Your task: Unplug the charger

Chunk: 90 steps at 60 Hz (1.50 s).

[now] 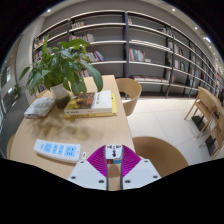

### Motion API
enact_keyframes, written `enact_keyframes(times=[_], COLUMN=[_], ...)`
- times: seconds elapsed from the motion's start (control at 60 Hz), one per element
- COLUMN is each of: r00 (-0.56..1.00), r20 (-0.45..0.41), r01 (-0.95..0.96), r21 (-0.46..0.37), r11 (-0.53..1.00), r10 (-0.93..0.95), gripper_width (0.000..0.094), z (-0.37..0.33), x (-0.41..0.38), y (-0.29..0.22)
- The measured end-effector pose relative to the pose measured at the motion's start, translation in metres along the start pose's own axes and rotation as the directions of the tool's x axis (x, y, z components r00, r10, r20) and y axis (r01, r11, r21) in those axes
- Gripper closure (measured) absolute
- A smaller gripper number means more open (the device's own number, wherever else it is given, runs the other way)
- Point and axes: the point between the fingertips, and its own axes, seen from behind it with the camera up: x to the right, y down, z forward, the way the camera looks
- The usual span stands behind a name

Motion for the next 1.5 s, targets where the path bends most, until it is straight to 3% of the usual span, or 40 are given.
enact_keyframes(times=[0.233, 0.283, 0.317, 0.35, 0.367, 0.45, 0.667, 0.867, 1.017, 1.283, 1.5], r00=[1.0, 0.999, 0.999, 0.998, 0.998, 0.995, 0.994, 0.997, 0.998, 0.999, 0.996], r20=[0.0, -0.026, -0.042, -0.053, -0.056, -0.093, -0.098, -0.06, -0.03, 0.048, 0.079], r01=[-0.031, -0.031, -0.026, -0.022, -0.02, -0.03, -0.025, -0.033, -0.04, 0.001, 0.039], r21=[-0.048, -0.044, -0.047, -0.042, -0.041, -0.003, 0.204, 0.286, 0.258, 0.139, 0.119], r11=[0.998, 0.999, 0.999, 0.999, 0.999, 1.0, 0.979, 0.958, 0.965, 0.99, 0.992], r10=[0.031, 0.03, 0.024, 0.02, 0.018, 0.029, 0.046, 0.053, 0.049, -0.008, -0.049], gripper_width=[0.0644, 0.0513, 0.0351, 0.0294, 0.0201, 0.0062, 0.0077, 0.0082, 0.0084, 0.0075, 0.0073], z=[0.011, 0.01, 0.004, 0.002, 0.001, -0.016, -0.124, -0.229, -0.272, -0.312, -0.328], x=[-0.001, 0.003, 0.008, 0.008, 0.008, 0.013, -0.016, -0.079, -0.132, -0.205, -0.224], y=[0.027, 0.026, 0.025, 0.023, 0.022, 0.003, -0.07, -0.054, 0.005, 0.089, 0.113])
